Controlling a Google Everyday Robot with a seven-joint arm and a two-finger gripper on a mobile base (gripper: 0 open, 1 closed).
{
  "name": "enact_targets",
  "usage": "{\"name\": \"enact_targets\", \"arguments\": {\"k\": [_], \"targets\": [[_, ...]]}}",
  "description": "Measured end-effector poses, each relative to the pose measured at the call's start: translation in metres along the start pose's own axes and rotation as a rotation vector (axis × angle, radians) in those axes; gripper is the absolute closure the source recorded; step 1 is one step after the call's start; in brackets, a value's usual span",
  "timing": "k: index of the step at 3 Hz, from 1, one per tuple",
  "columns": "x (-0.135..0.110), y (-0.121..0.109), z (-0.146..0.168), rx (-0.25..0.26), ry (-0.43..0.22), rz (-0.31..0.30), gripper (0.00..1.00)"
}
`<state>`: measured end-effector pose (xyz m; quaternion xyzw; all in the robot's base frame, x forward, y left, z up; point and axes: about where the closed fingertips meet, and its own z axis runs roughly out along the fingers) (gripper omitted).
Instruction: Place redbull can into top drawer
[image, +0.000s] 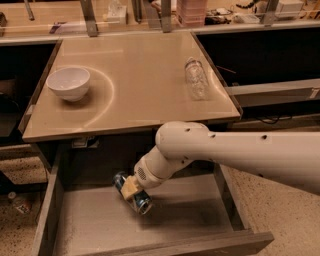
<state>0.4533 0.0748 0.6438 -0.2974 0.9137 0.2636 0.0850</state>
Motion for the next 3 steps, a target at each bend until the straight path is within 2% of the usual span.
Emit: {"name": "enact_targets", "arguments": {"k": [1,2,3], "targets": [[-0.001,-0.013,0.018,0.040,-0.012,0.042,1.00],[0.009,-0.029,0.037,0.080,0.015,0.103,1.00],[0.011,-0.032,0.039,0.091,0.027,0.120,1.00]]}}
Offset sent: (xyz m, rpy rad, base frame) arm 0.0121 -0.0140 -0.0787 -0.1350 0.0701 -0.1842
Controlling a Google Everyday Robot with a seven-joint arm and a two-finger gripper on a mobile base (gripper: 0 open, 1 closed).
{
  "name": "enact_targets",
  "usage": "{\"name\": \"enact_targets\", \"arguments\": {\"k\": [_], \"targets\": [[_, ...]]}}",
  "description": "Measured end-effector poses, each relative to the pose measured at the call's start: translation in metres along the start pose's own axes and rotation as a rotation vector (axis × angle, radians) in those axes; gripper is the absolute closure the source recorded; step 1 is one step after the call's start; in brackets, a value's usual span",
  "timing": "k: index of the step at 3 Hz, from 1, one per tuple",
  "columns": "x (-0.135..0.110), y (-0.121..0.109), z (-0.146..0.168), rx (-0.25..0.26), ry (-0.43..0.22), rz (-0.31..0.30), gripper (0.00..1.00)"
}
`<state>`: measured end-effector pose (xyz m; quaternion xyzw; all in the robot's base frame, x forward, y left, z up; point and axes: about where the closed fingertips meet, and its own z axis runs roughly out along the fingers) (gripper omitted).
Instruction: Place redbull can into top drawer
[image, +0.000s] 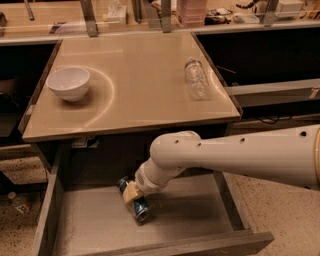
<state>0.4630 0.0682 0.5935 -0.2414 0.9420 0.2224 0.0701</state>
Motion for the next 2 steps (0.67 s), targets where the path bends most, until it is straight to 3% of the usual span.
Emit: {"name": "enact_targets", "arguments": {"k": [1,2], "targets": [[0.0000,0.0000,0.0000,0.000,0.000,0.000,0.82],[0.0000,0.0000,0.0000,0.000,0.000,0.000,0.59]]}}
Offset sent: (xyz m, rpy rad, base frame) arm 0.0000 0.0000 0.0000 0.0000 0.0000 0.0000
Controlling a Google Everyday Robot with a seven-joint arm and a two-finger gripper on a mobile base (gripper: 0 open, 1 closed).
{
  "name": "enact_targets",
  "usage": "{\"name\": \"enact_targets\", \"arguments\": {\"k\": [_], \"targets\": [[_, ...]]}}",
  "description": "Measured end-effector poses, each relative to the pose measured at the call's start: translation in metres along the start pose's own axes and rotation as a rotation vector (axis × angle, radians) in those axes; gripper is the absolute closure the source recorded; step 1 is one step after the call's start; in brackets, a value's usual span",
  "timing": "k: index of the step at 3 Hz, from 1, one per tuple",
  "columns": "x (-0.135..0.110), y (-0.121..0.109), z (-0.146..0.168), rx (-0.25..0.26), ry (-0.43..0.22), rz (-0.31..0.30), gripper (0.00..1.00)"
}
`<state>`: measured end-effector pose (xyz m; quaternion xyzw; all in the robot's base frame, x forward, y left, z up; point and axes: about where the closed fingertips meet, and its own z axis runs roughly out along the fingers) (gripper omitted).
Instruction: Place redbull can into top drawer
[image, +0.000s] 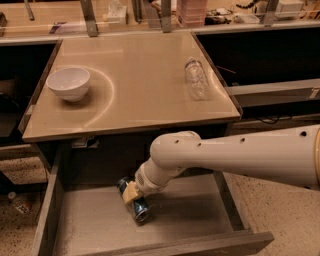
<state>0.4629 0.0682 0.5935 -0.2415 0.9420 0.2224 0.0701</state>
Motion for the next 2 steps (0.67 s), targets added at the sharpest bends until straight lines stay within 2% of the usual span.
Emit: {"name": "enact_targets", "arguments": {"k": [2], "targets": [[0.0000,0.0000,0.0000,0.000,0.000,0.000,0.13]]}}
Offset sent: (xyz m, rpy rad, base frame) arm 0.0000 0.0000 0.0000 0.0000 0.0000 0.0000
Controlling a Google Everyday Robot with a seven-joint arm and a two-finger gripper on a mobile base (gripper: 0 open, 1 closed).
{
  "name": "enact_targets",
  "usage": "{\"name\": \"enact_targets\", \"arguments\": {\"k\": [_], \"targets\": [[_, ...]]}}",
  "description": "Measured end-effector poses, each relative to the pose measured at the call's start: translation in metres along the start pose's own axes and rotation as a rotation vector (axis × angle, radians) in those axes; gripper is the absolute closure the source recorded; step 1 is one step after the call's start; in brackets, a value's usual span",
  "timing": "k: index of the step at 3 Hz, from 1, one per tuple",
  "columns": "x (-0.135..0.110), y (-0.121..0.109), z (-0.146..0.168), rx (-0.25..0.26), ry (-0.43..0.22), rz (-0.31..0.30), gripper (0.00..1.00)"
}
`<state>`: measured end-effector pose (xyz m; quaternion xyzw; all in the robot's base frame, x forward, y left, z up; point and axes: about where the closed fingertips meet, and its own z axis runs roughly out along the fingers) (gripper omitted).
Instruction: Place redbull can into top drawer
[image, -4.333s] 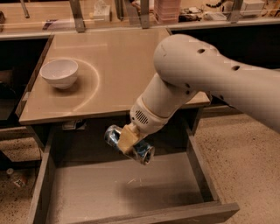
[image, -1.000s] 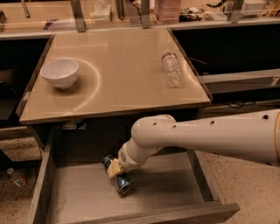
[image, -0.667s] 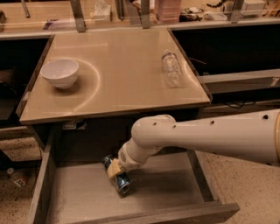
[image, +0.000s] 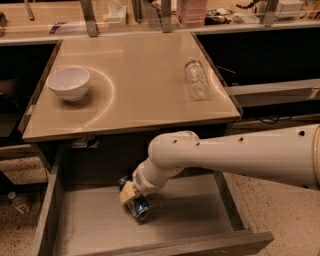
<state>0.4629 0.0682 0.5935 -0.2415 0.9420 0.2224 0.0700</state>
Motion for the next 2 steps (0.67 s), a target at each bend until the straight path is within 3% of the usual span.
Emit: {"name": "enact_targets", "arguments": {"k": [1,2], "targets": [[0.0000,0.0000,0.0000,0.000,0.000,0.000,0.00],[0.0000,0.0001,0.0000,0.000,0.000,0.000,0.00]]}}
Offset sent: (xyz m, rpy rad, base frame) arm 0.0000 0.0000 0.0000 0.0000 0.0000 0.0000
